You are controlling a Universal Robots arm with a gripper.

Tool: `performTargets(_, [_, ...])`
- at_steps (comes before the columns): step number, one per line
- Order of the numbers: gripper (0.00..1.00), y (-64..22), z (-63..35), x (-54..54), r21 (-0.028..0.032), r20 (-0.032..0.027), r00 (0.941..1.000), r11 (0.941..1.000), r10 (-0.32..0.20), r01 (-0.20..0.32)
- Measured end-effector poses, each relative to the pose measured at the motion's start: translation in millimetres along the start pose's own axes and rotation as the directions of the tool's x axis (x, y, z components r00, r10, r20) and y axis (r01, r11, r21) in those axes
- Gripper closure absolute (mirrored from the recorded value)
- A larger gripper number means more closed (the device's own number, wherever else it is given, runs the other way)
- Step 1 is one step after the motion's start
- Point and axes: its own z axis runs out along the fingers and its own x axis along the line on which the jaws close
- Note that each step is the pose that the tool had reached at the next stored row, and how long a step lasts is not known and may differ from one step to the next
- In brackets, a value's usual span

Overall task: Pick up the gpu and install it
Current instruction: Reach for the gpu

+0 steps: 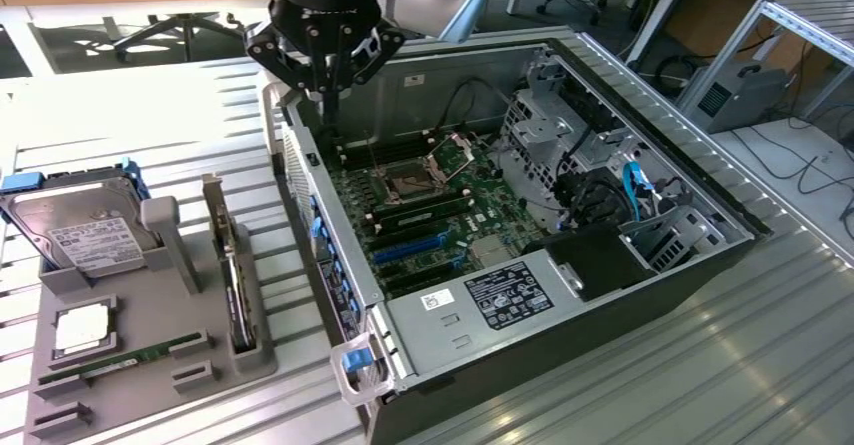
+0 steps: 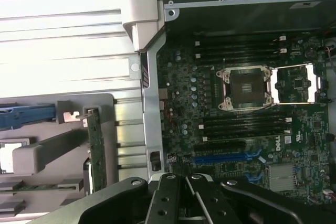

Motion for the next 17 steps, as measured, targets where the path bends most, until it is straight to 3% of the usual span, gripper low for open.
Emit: performTargets(17, [0.89, -0.8, -0.3, 10.4, -0.0001, 0.0000, 1.0000, 1.0000, 0.000, 0.000])
